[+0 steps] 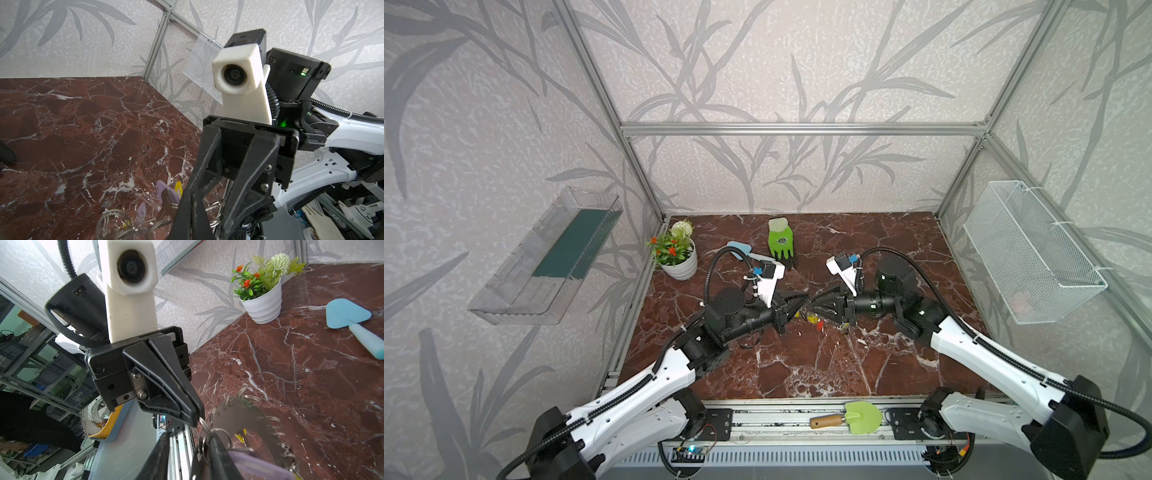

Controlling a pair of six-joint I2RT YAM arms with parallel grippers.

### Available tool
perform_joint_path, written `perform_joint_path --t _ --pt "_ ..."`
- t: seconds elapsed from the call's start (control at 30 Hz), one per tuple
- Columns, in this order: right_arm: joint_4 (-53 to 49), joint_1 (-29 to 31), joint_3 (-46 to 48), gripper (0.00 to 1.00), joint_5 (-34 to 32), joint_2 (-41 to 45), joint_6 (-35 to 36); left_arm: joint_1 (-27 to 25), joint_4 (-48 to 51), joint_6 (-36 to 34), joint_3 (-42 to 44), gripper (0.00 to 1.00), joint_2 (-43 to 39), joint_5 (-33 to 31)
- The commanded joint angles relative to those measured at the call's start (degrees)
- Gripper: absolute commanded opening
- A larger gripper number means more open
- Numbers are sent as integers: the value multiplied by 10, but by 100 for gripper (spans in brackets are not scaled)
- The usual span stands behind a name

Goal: Put the keys on the keyring

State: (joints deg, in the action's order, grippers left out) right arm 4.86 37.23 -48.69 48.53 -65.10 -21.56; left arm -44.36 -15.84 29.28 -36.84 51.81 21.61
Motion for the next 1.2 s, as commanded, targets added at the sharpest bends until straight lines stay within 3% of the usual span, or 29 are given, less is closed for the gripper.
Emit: perform_joint_path --t 0.0,0.8,1.17 --pt "27 4 -5 34 13 12 -6 -3 -76 14 12 0 -18 -26" --pt "106 4 4 35 41 -15 -67 -17 -393 64 142 0 22 -162" --pt "126 5 11 35 48 -20 -85 -23 -440 68 150 0 52 -183"
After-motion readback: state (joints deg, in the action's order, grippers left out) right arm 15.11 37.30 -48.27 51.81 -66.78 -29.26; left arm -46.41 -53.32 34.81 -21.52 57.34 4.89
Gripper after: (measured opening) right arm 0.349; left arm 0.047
